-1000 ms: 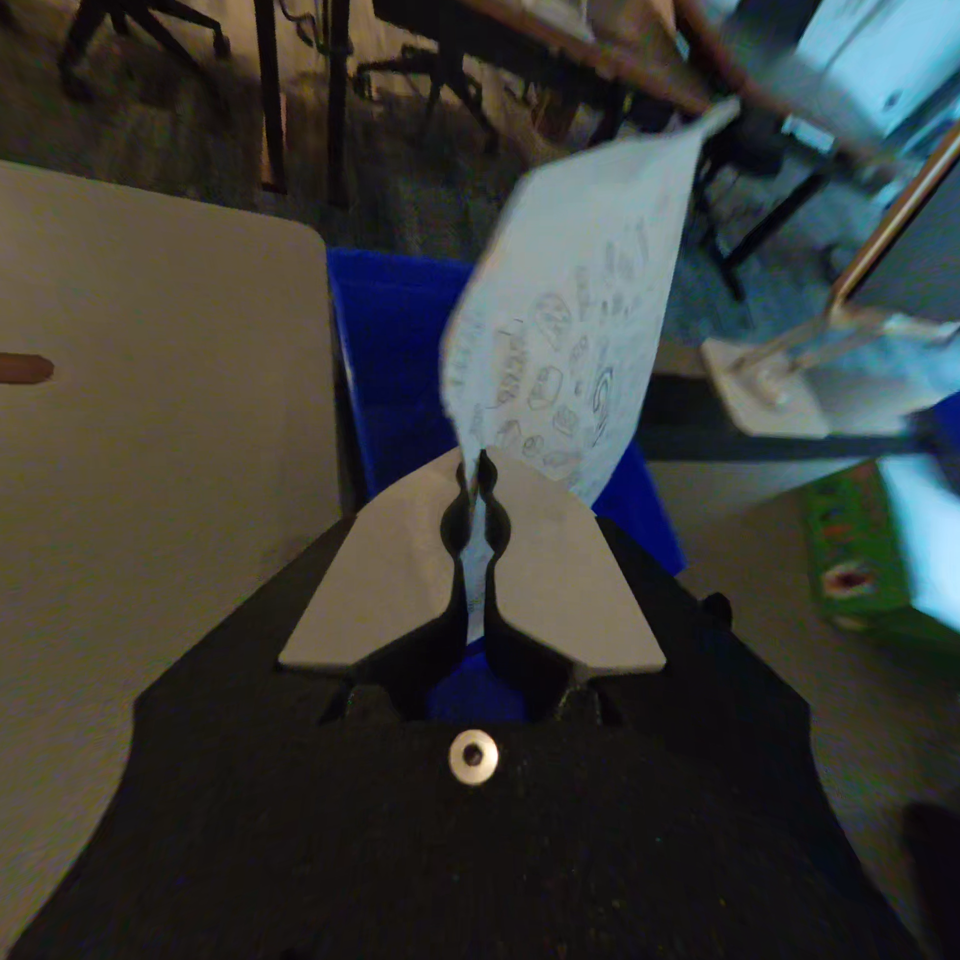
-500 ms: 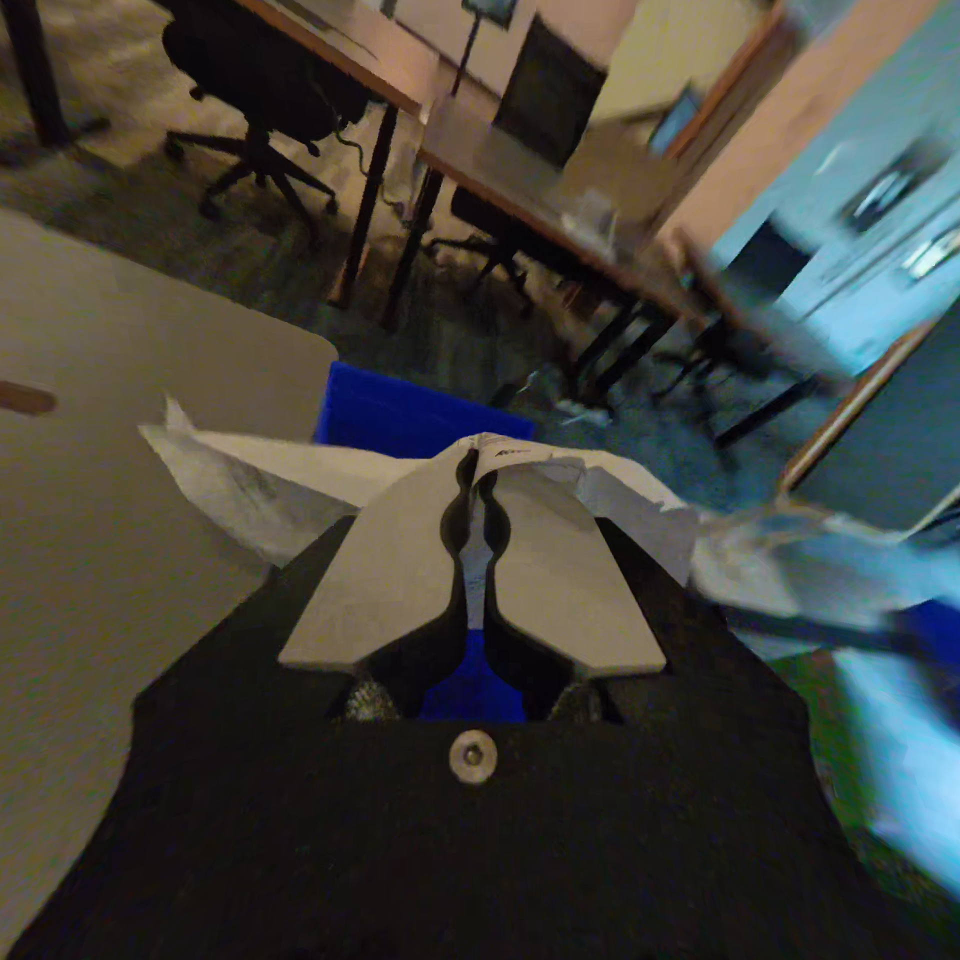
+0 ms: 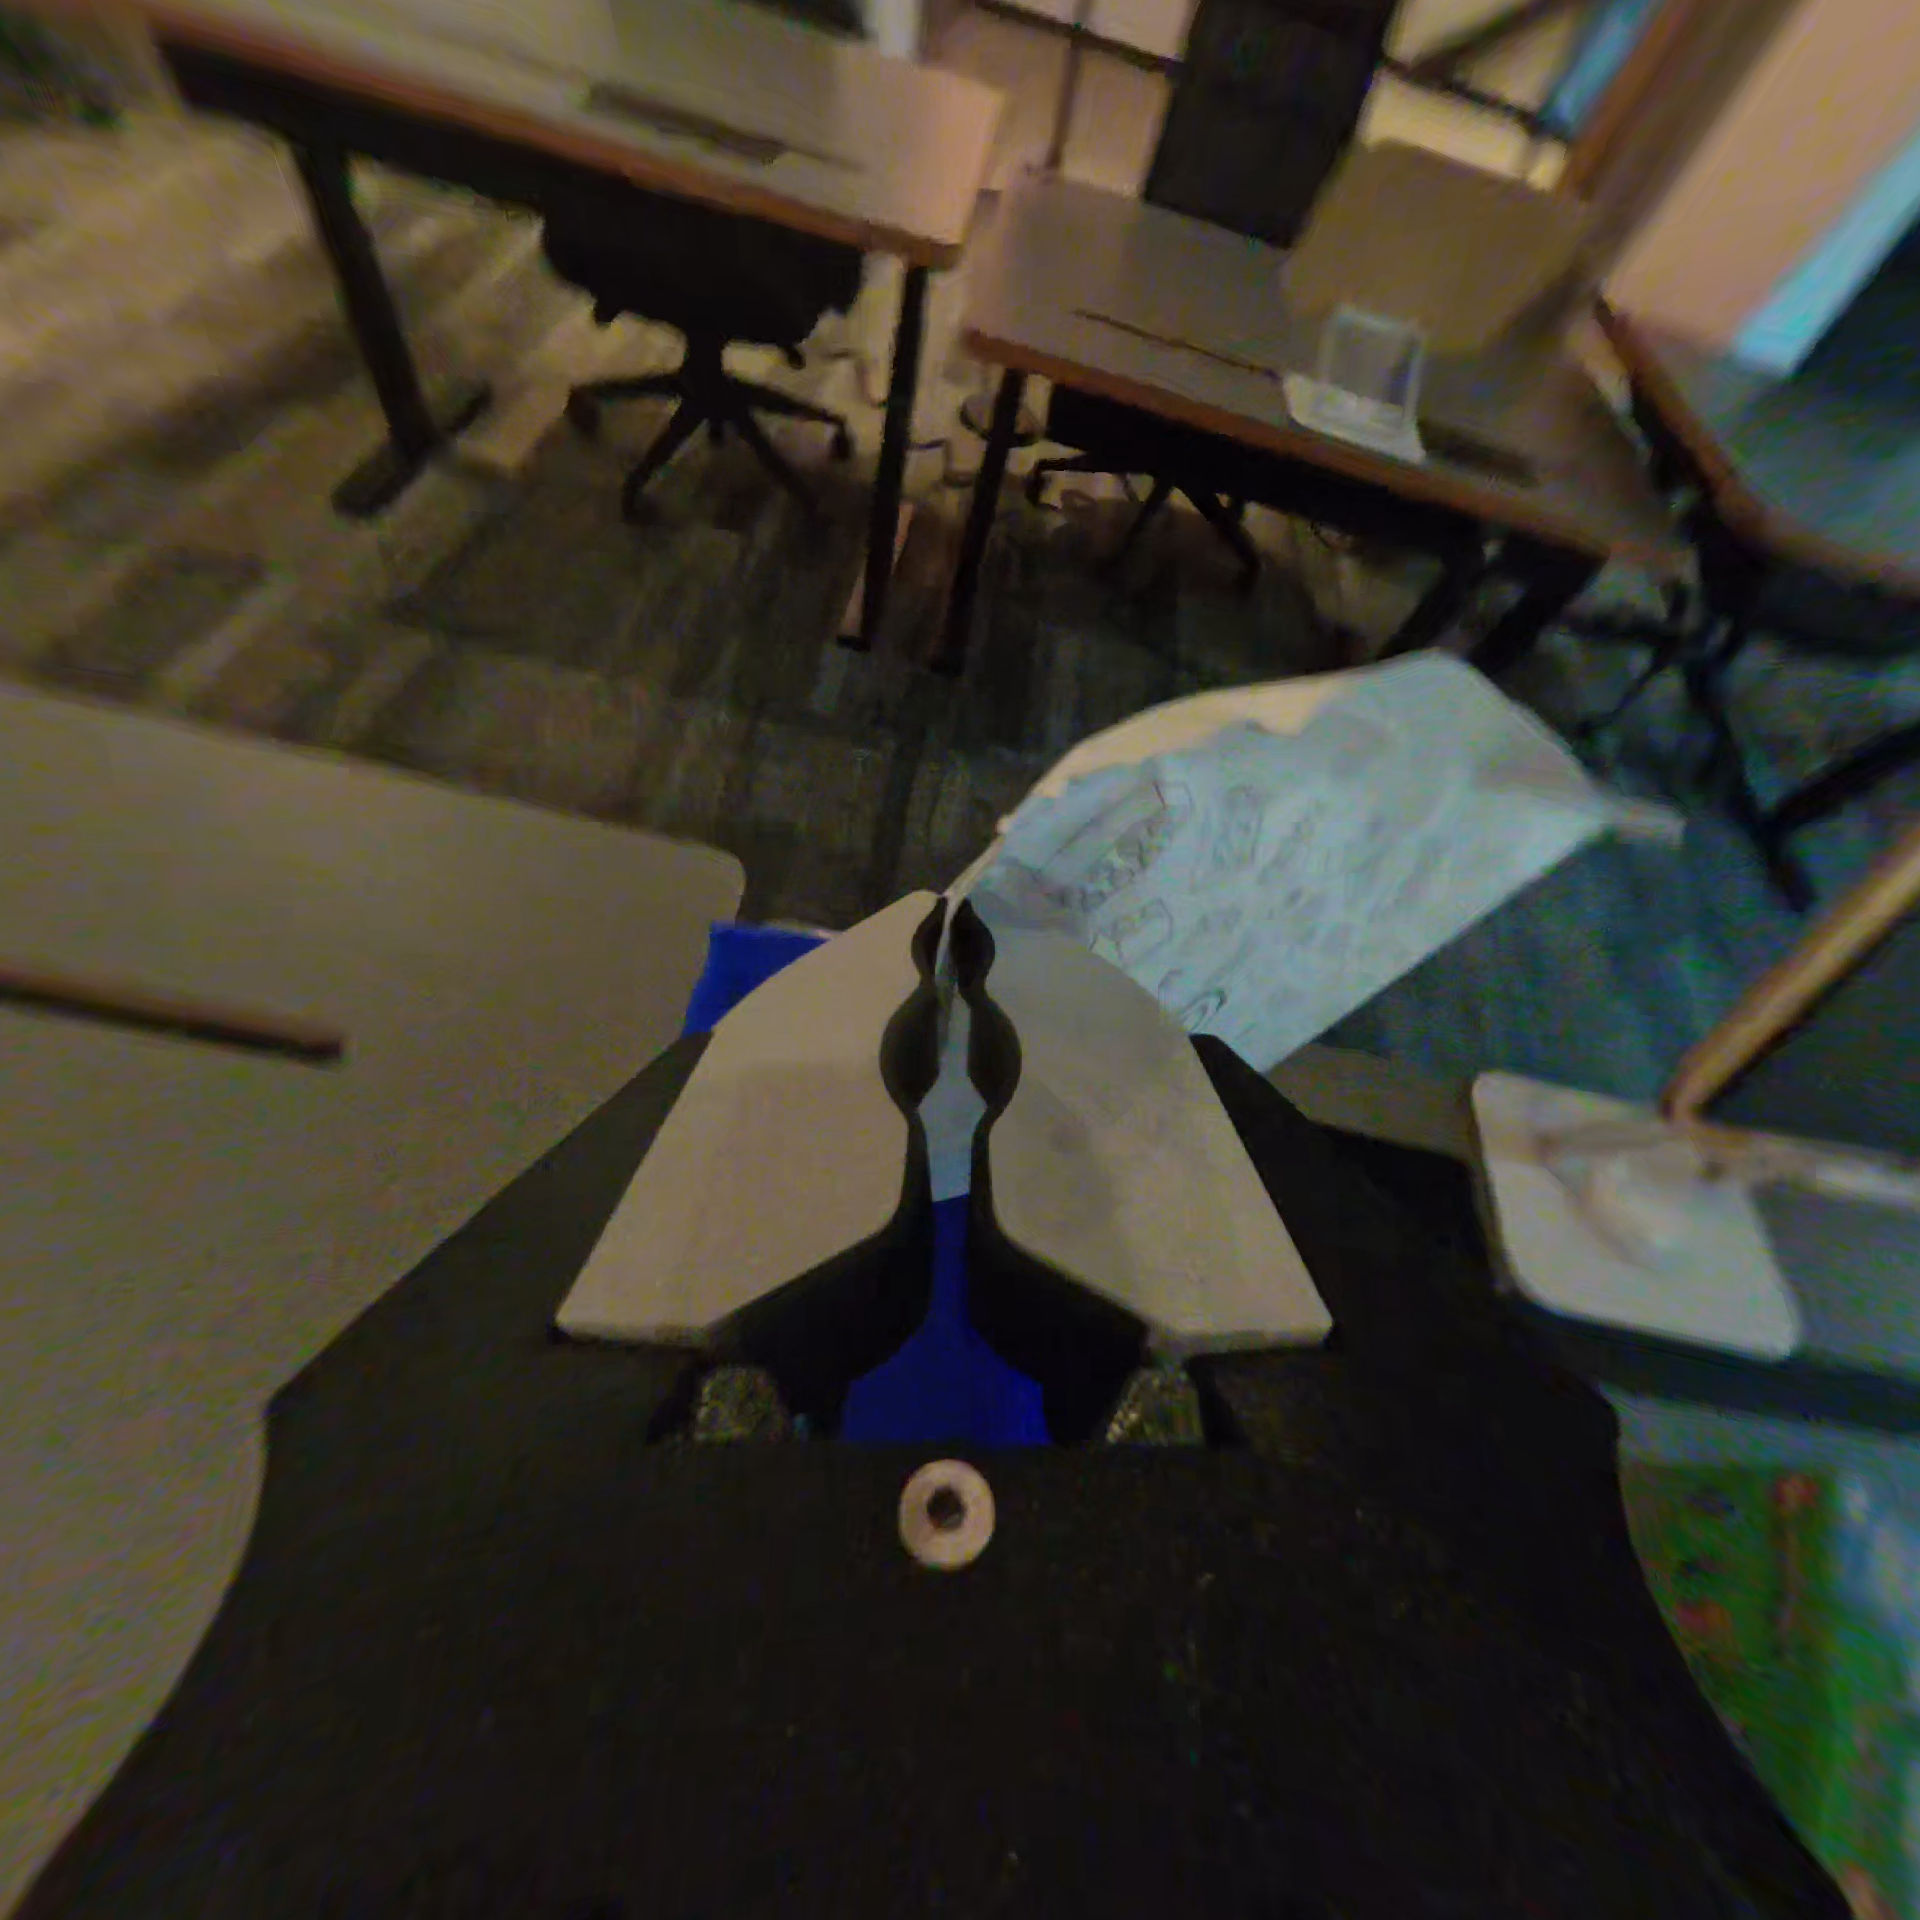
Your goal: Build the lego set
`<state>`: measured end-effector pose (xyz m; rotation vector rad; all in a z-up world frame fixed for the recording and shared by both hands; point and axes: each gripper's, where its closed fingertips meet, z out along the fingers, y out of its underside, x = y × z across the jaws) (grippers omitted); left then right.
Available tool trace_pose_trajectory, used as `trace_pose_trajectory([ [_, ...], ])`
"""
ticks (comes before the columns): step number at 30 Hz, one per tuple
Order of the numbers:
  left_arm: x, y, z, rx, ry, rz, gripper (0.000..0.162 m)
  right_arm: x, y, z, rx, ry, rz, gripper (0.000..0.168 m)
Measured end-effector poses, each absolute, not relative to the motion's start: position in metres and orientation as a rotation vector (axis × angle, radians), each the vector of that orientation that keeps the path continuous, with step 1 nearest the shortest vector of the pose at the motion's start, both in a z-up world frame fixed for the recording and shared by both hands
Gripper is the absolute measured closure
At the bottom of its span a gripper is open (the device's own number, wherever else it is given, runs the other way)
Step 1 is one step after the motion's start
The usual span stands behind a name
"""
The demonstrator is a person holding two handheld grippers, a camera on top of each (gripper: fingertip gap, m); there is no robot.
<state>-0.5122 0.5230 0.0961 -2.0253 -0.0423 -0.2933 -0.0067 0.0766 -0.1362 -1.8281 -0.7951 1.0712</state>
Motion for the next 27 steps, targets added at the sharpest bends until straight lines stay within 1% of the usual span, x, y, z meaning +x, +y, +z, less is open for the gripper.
trace_pose_trajectory([
  [1, -0.528, 0.526, 0.073, -2.056, -0.153, -0.348, 0.161, -0.007, 0.076, -0.136, -1.825, -0.795, 1.071, 0.142],
  [3, -0.549, 0.518, 0.010, -2.158, -0.315, -0.437, 0.161, -0.006, 0.076, -0.135, -1.819, -0.795, 1.074, 0.142],
  [5, -0.562, 0.503, -0.047, -2.251, -0.376, -0.442, 0.161, -0.006, 0.075, -0.135, -1.814, -0.795, 1.082, 0.142],
  [7, -0.563, 0.486, -0.087, -2.329, -0.358, -0.436, 0.161, -0.006, 0.074, -0.135, -1.812, -0.802, 1.088, 0.142],
  [8, -0.567, 0.481, -0.098, -2.337, -0.324, -0.386, 0.161, -0.006, 0.074, -0.135, -1.811, -0.804, 1.092, 0.142],
  [11, -0.566, 0.466, -0.107, -2.353, -0.293, -0.437, 0.161, -0.006, 0.075, -0.135, -1.809, -0.805, 1.098, 0.142],
  [15, -0.572, 0.452, -0.124, -2.443, -0.244, -0.378, 0.160, -0.006, 0.076, -0.135, -1.802, -0.797, 1.096, 0.143],
  [16, -0.572, 0.450, -0.126, -2.456, -0.230, -0.366, 0.157, -0.006, 0.076, -0.135, -1.802, -0.796, 1.095, 0.143],
  [19, -0.576, 0.443, -0.129, -2.504, -0.144, -0.288, 0.138, -0.007, 0.075, -0.135, -1.807, -0.807, 1.076, 0.142],
  [21, -0.587, 0.437, -0.122, -2.509, -0.098, -0.195, 0.126, -0.007, 0.074, -0.135, -1.808, -0.815, 1.069, 0.142],
  [23, -0.602, 0.431, -0.106, -2.488, -0.028, -0.036, 0.122, -0.006, 0.074, -0.134, -1.804, -0.815, 1.073, 0.142],
  [25, -0.609, 0.427, -0.086, -2.435, 0.073, 0.113, 0.123, -0.006, 0.074, -0.134, -1.800, -0.809, 1.084, 0.142],
  [27, -0.603, 0.423, -0.066, -2.373, 0.202, 0.235, 0.128, -0.006, 0.075, -0.135, -1.797, -0.802, 1.092, 0.142],
])
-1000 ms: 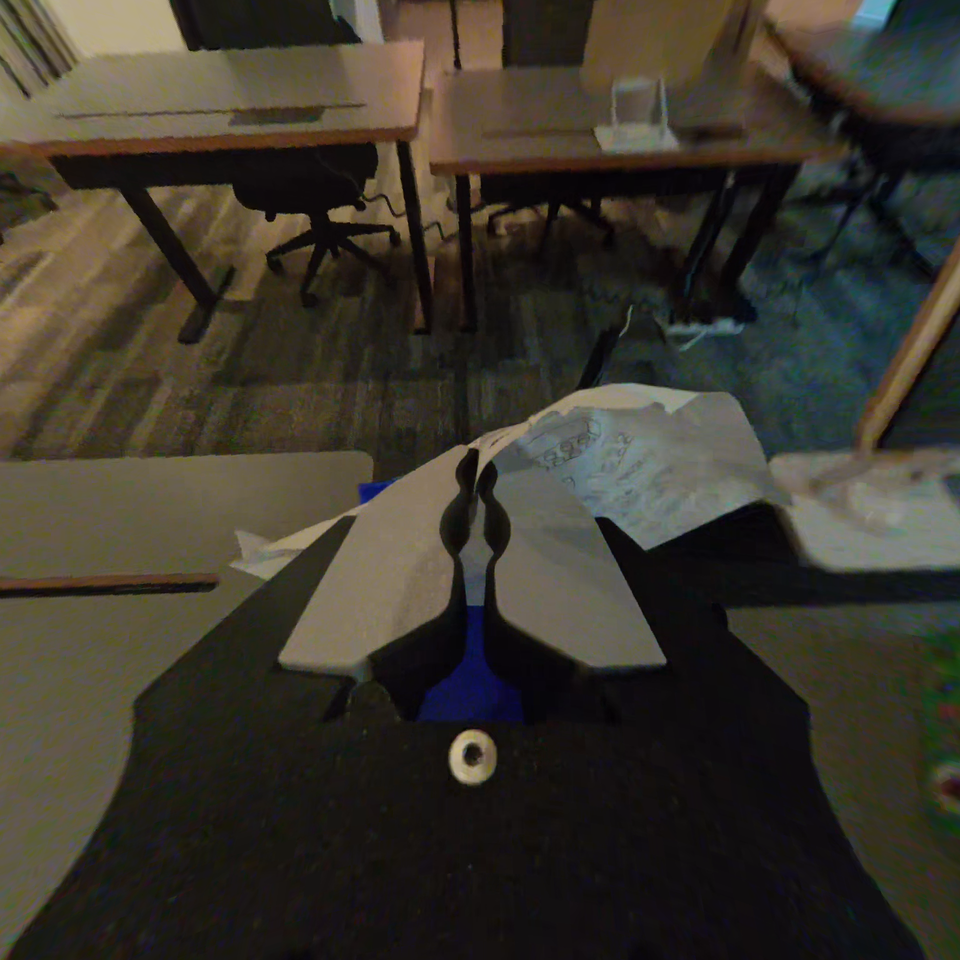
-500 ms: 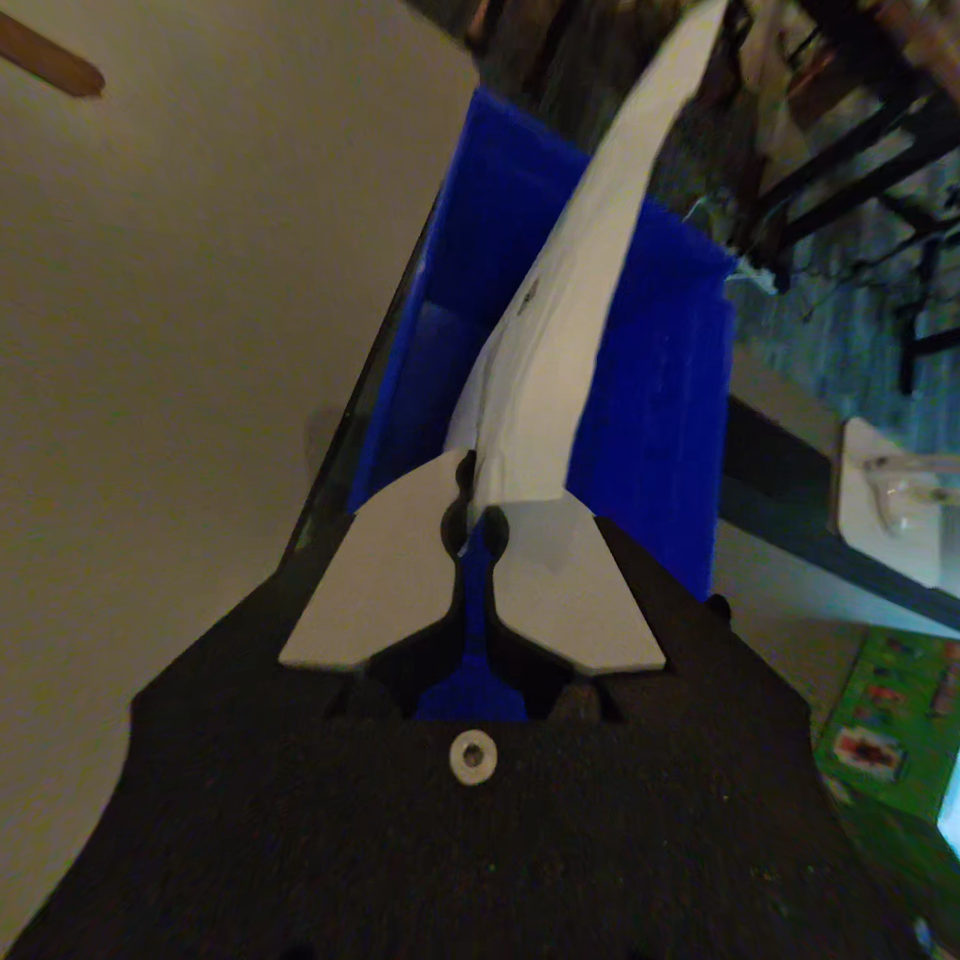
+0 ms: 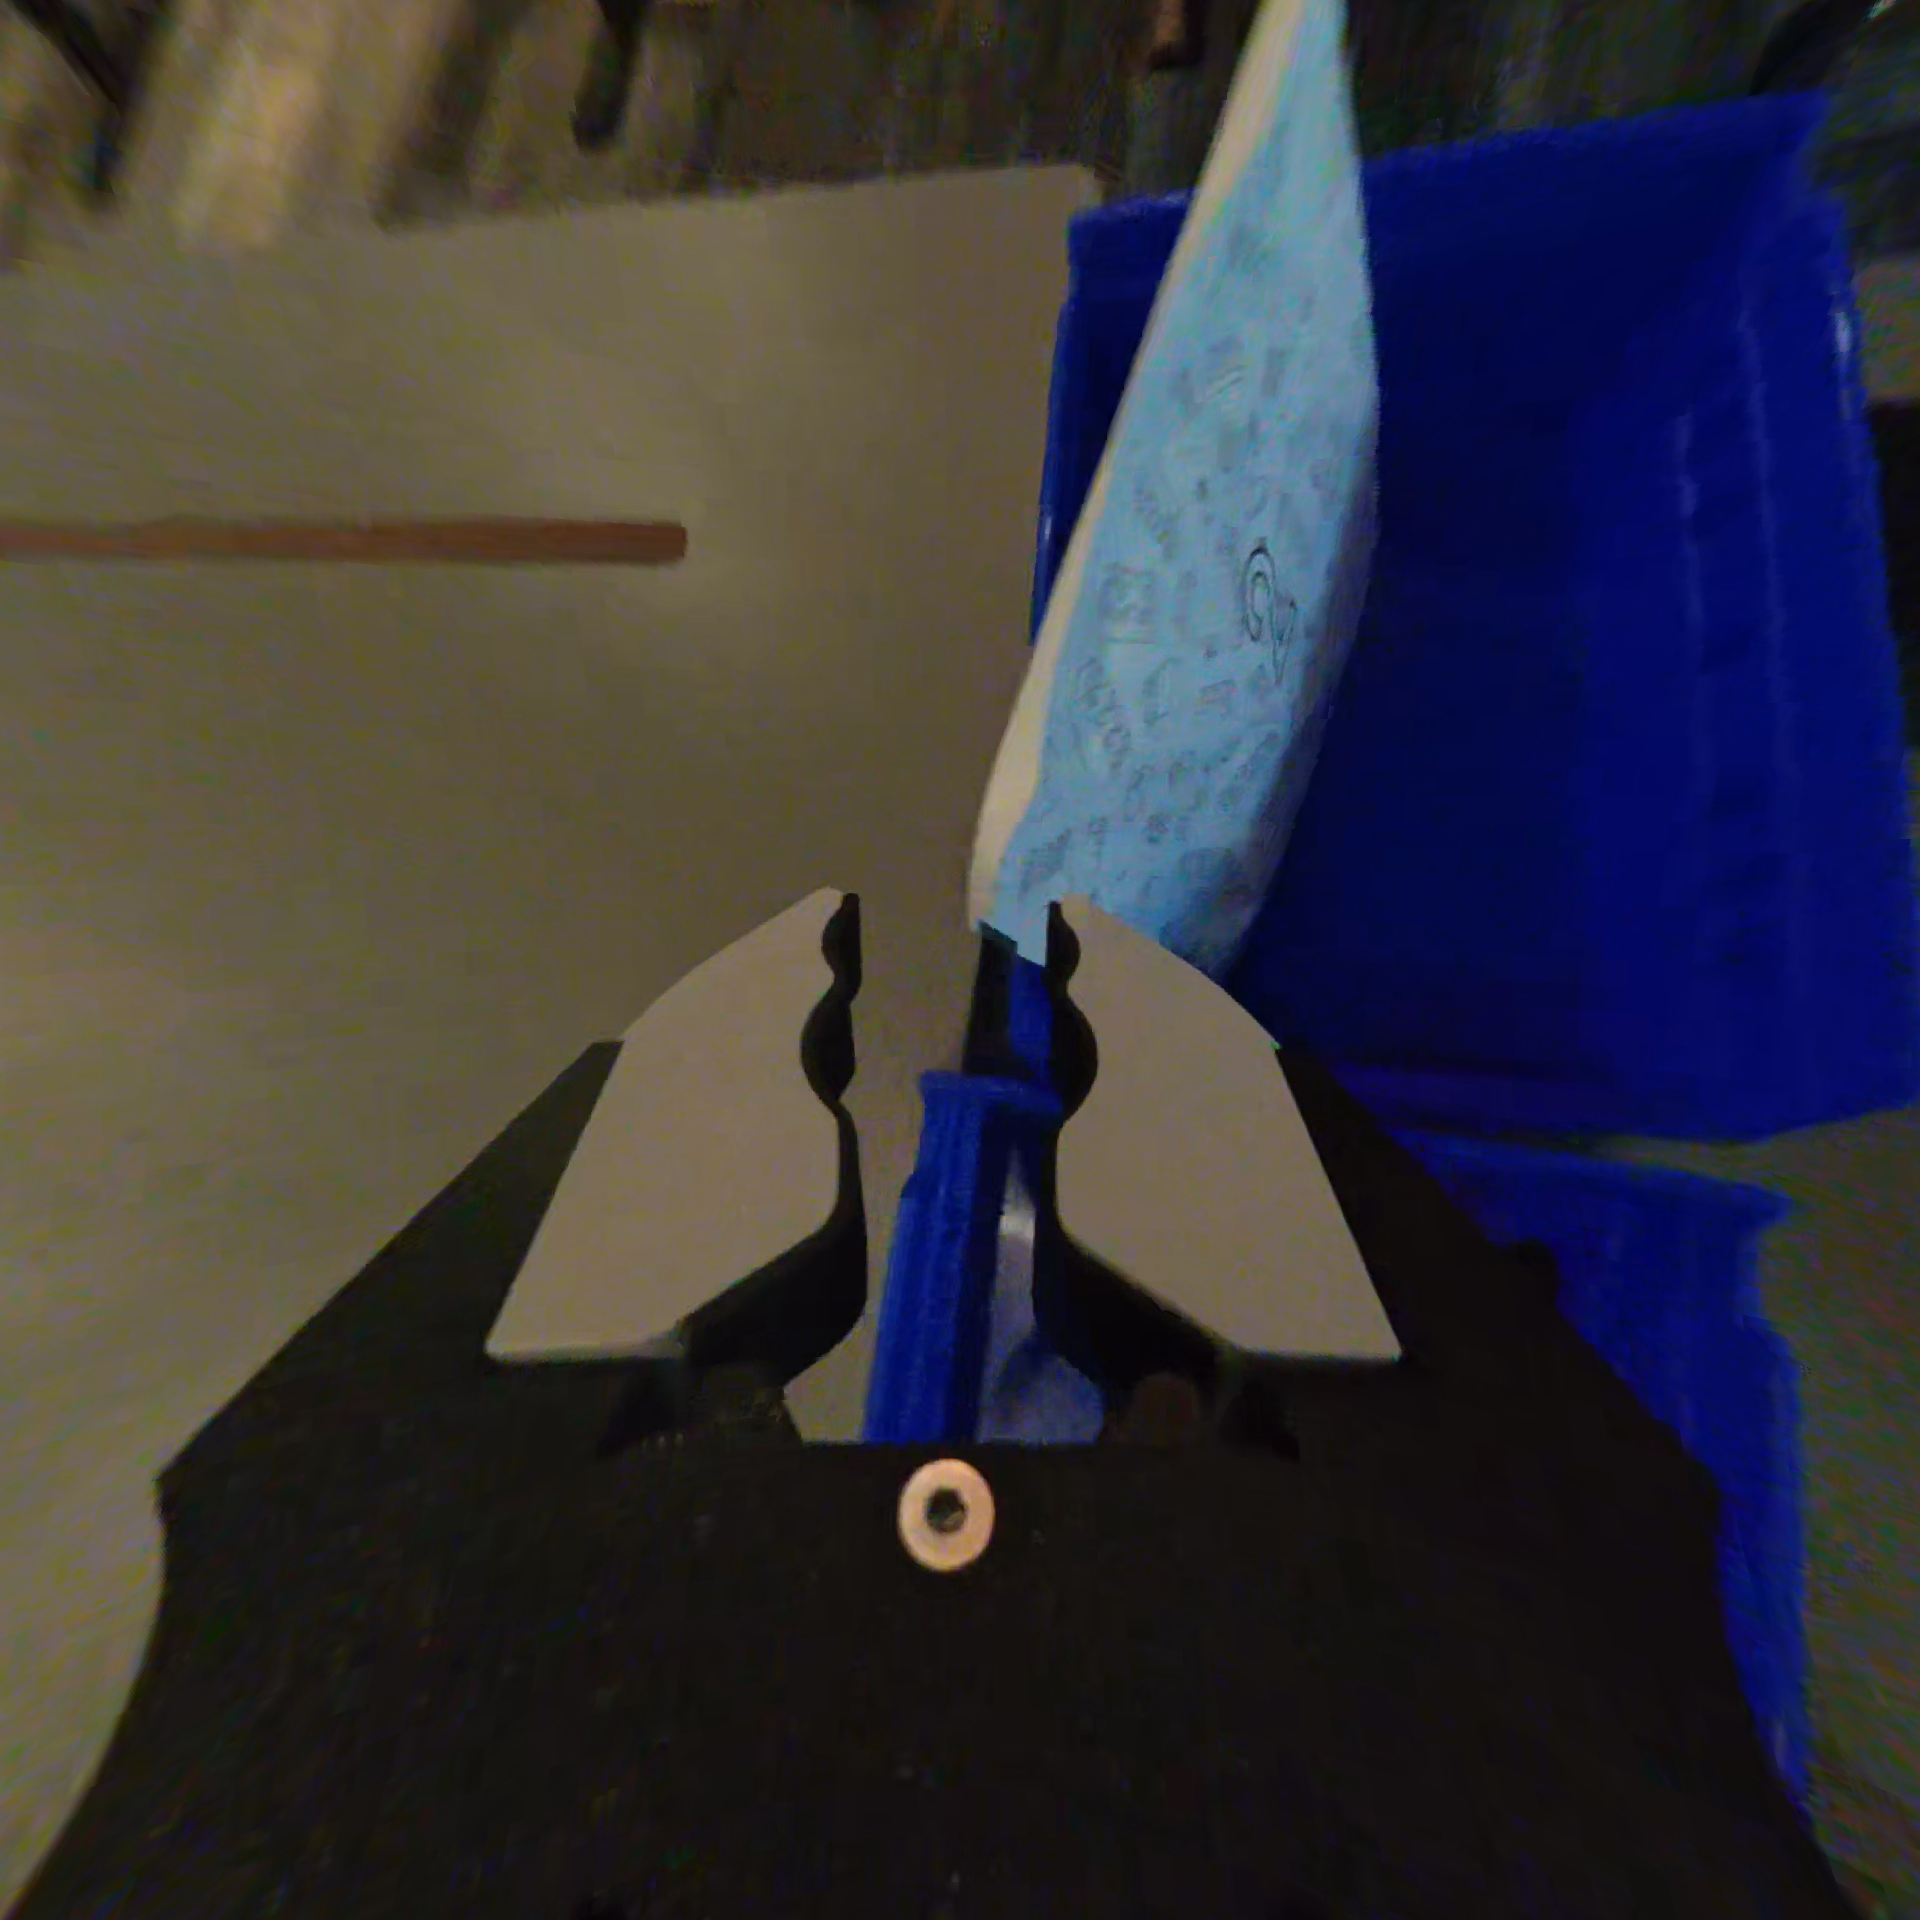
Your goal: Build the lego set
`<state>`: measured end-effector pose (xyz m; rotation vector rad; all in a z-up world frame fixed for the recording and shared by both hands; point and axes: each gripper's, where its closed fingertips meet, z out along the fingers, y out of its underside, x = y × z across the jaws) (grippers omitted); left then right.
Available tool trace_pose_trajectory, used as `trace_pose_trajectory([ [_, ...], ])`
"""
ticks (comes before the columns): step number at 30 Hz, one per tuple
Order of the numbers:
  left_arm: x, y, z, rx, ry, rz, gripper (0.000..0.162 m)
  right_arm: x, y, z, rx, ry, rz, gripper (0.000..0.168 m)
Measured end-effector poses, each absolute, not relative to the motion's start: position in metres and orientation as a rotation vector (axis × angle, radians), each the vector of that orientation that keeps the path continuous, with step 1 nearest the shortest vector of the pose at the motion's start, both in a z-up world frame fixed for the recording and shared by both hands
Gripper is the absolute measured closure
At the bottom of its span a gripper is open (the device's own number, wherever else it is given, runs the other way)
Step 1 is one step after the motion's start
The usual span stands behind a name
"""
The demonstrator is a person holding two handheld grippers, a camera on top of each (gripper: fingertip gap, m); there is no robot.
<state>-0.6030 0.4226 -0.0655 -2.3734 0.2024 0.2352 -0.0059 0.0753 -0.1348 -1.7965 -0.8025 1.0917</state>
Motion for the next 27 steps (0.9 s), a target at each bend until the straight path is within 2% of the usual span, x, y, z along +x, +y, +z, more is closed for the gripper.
trace_pose_trajectory([
  [1, -0.593, 0.420, -0.058, -2.346, 0.287, 0.275, 0.132, -0.006, 0.075, -0.135, -1.795, -0.801, 1.095, 0.142],
  [3, -0.563, 0.416, -0.055, -2.311, 0.462, 0.317, 0.128, -0.006, 0.076, -0.136, -1.794, -0.798, 1.097, 0.142],
  [5, -0.535, 0.418, -0.063, -2.289, 0.630, 0.353, 0.121, -0.006, 0.076, -0.136, -1.794, -0.797, 1.095, 0.142],
  [8, -0.511, 0.434, -0.084, -2.282, 0.734, 0.378, 0.119, -0.006, 0.076, -0.136, -1.799, -0.796, 1.085, 0.142],
  [12, -0.534, 0.467, -0.108, -2.332, 0.753, 0.662, 0.106, -0.006, 0.076, -0.137, -1.814, -0.793, 1.065, 0.142],
  [18, -0.579, 0.497, -0.090, -2.282, 0.733, 0.964, 0.098, -0.004, 0.077, -0.141, -1.829, -0.785, 1.087, 0.145],
  [23, -0.616, 0.495, -0.125, -2.476, 0.720, 0.907, 0.087, -0.003, 0.080, -0.138, -1.806, -0.747, 1.125, 0.148],
  [27, -0.627, 0.497, -0.142, -2.530, 0.548, 0.668, 0.086, -0.003, 0.080, -0.140, -1.819, -0.759, 1.108, 0.147],
])
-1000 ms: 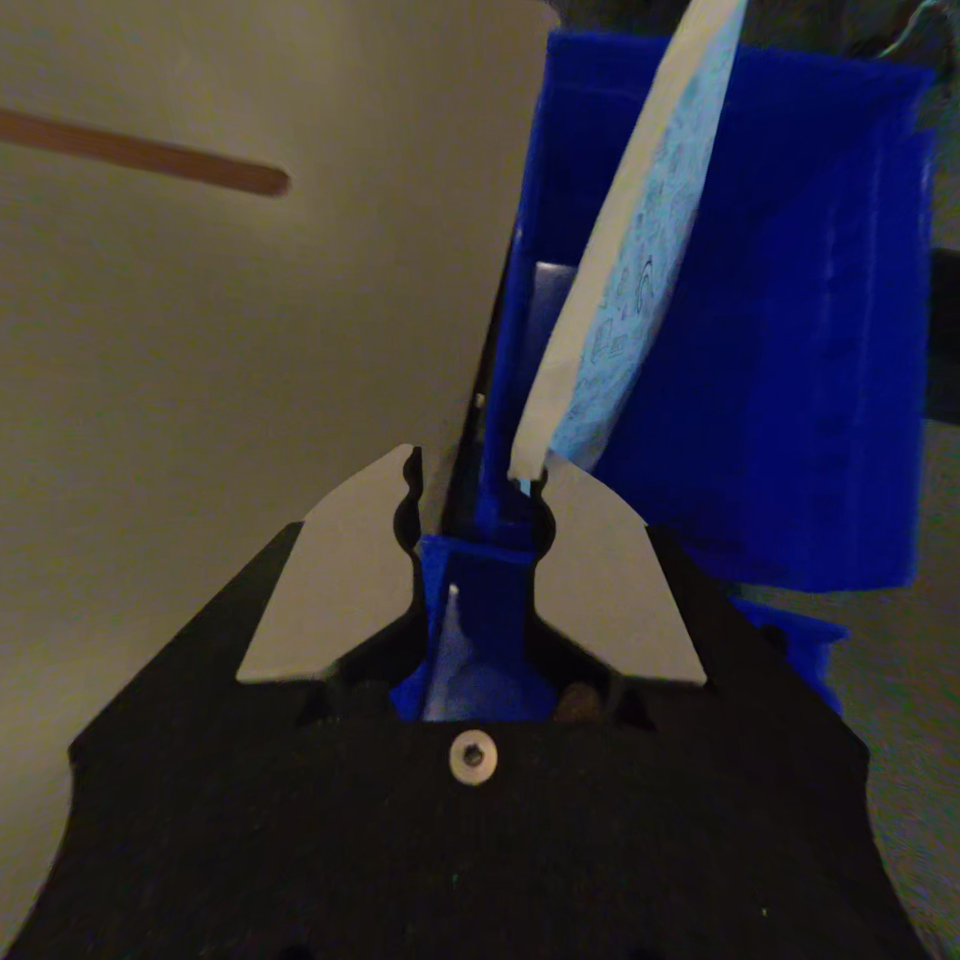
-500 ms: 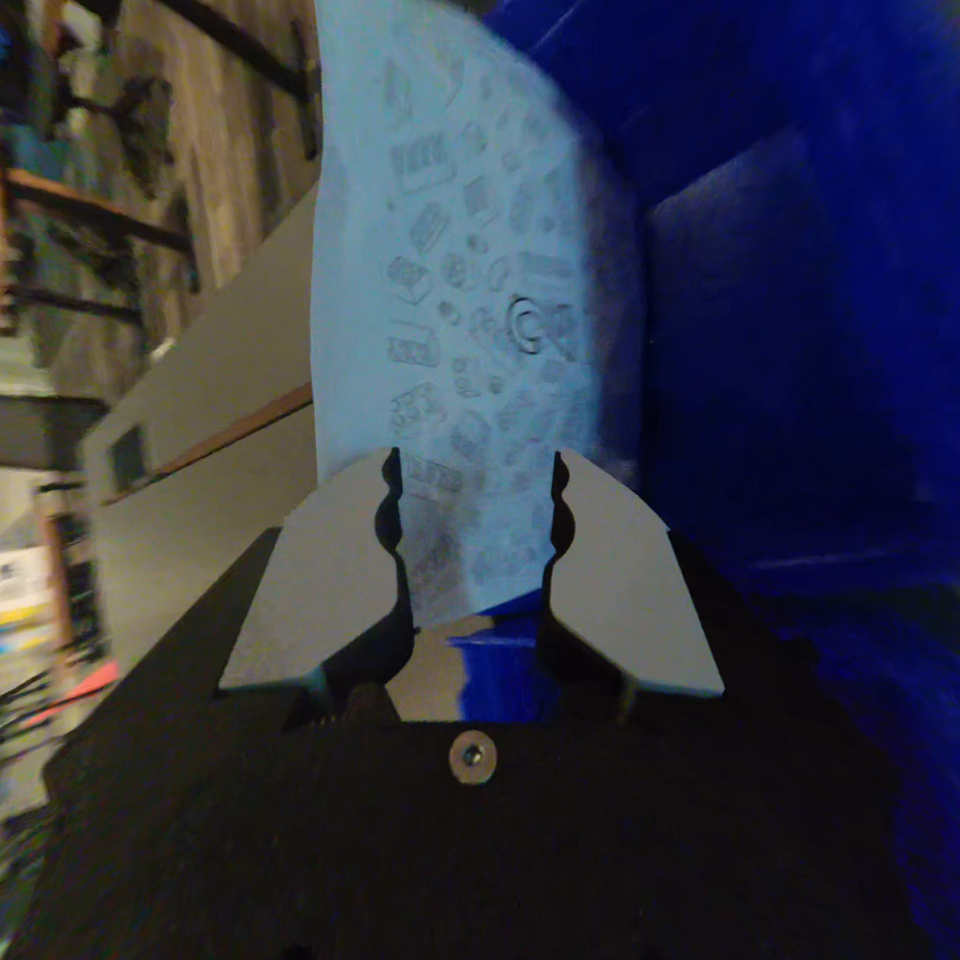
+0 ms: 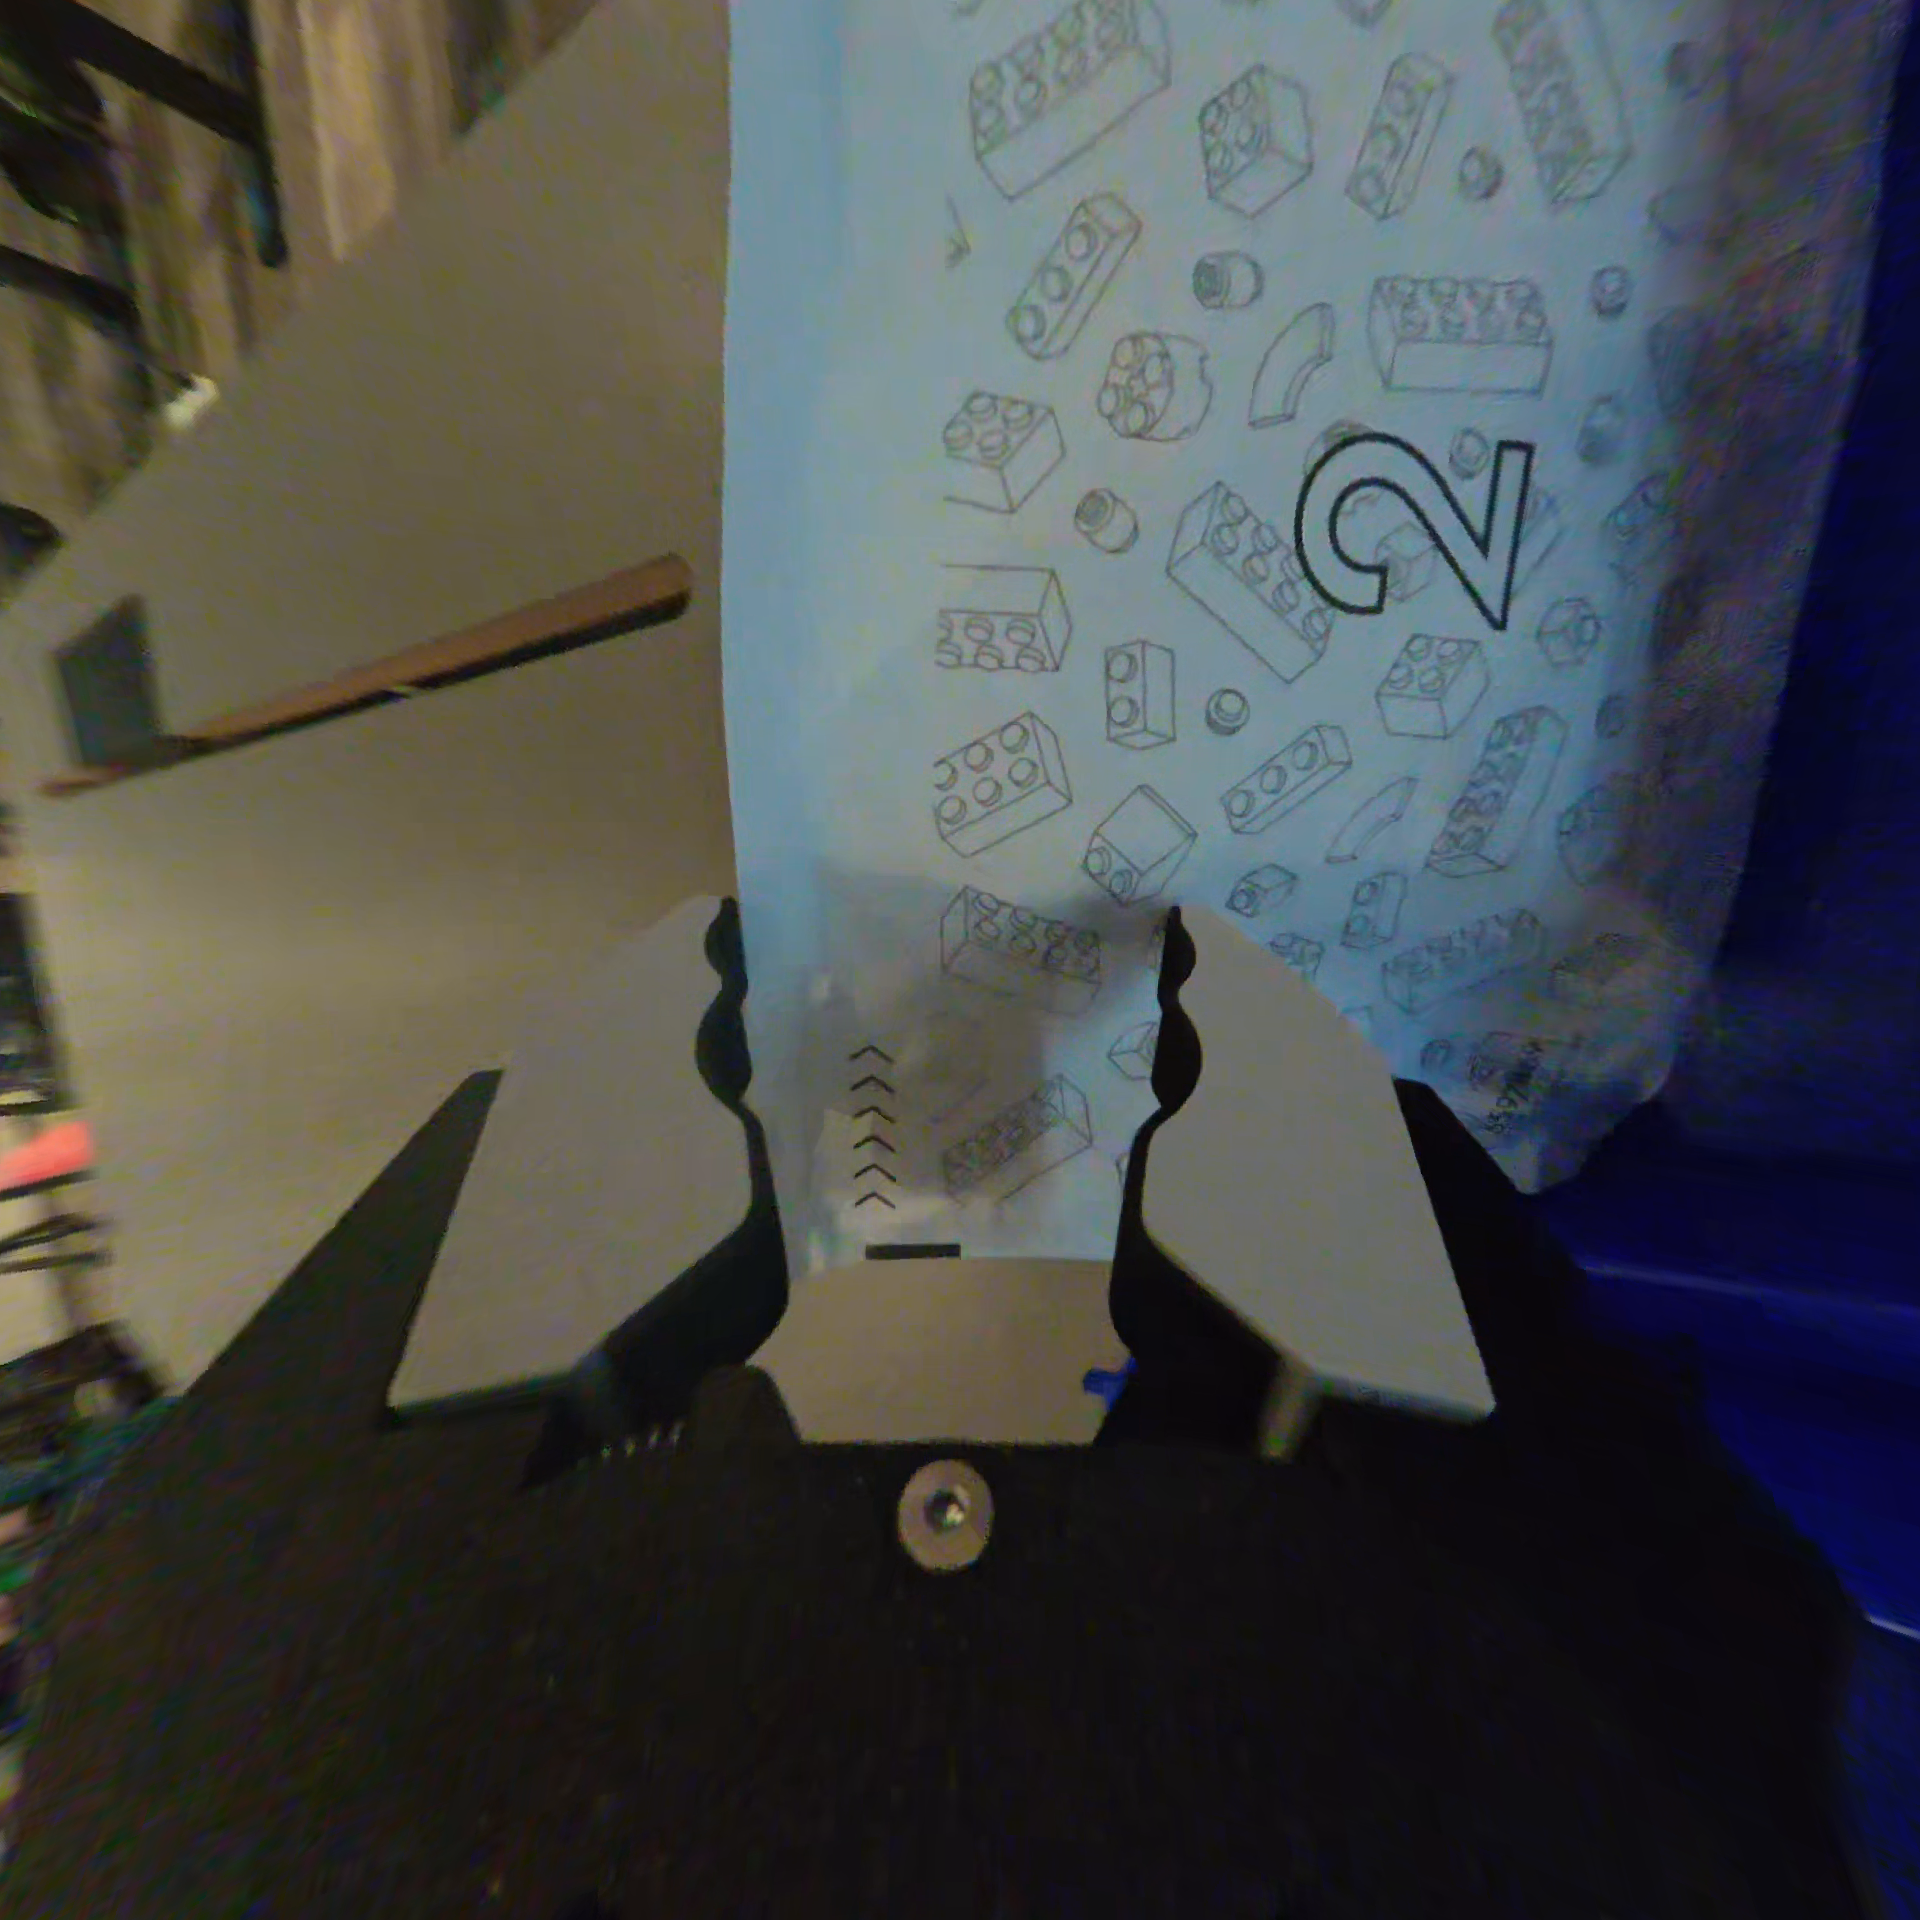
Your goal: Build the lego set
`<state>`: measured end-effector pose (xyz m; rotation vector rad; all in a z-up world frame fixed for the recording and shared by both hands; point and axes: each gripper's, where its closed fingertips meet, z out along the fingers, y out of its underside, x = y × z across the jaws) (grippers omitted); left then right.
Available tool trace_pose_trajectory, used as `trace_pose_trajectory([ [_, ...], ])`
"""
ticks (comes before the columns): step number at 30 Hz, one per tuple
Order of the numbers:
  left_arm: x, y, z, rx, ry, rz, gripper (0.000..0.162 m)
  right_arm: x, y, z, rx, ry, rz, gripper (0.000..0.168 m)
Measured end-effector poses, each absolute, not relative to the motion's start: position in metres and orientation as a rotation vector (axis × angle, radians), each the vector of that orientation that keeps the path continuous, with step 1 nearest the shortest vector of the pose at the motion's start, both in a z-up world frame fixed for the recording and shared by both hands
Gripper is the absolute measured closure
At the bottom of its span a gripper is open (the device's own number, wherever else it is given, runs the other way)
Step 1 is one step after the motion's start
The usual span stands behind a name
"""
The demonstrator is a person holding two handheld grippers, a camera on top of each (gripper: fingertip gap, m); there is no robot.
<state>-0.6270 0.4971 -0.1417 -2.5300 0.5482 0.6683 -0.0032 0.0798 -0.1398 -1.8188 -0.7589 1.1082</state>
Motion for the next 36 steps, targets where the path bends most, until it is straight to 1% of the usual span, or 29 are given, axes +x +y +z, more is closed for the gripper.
trace_pose_trajectory([
  [2, -0.624, 0.496, -0.151, -2.546, 0.524, 0.525, 0.088, -0.003, 0.080, -0.140, -1.822, -0.761, 1.107, 0.147],
  [4, -0.618, 0.496, -0.155, -2.535, 0.540, 0.457, 0.097, -0.003, 0.080, -0.140, -1.822, -0.758, 1.110, 0.147],
  [9, -0.601, 0.491, -0.160, -2.491, 0.813, 0.612, 0.111, -0.004, 0.081, -0.140, -1.815, -0.746, 1.125, 0.148],
  [10, -0.599, 0.490, -0.161, -2.488, 0.858, 0.653, 0.117, -0.004, 0.082, -0.140, -1.815, -0.746, 1.126, 0.148],
  [13, -0.591, 0.491, -0.159, -2.431, 0.981, 0.763, 0.140, -0.005, 0.082, -0.140, -1.812, -0.749, 1.123, 0.148],
  [14, -0.588, 0.493, -0.155, -2.397, 1.001, 0.801, 0.154, -0.005, 0.082, -0.140, -1.812, -0.749, 1.120, 0.148],
  [15, -0.584, 0.493, -0.153, -2.375, 1.027, 0.807, 0.162, -0.004, 0.082, -0.140, -1.813, -0.748, 1.119, 0.148],
  [21, -0.560, 0.487, -0.159, -2.469, 1.060, 0.658, 0.162, -0.004, 0.081, -0.140, -1.809, -0.748, 1.122, 0.147],
  [28, -0.528, 0.472, -0.169, -2.490, 1.098, 0.599, 0.160, -0.004, 0.080, -0.140, -1.804, -0.751, 1.126, 0.147],
  [29, -0.520, 0.471, -0.172, -2.493, 1.075, 0.548, 0.142, -0.004, 0.080, -0.140, -1.801, -0.748, 1.131, 0.147],
  [31, -0.505, 0.466, -0.184, -2.564, 1.027, 0.478, 0.116, -0.004, 0.080, -0.139, -1.797, -0.742, 1.136, 0.147],
  [32, -0.504, 0.465, -0.188, -2.576, 1.035, 0.508, 0.106, -0.004, 0.080, -0.139, -1.797, -0.743, 1.133, 0.147],
  [33, -0.505, 0.467, -0.193, -2.576, 1.054, 0.556, 0.097, -0.005, 0.079, -0.139, -1.798, -0.746, 1.128, 0.146],
  [34, -0.505, 0.469, -0.198, -2.581, 1.061, 0.588, 0.092, -0.005, 0.078, -0.139, -1.798, -0.753, 1.124, 0.146],
  [36, -0.504, 0.472, -0.208, -2.595, 1.035, 0.625, 0.086, -0.007, 0.077, -0.139, -1.797, -0.764, 1.120, 0.146],
])
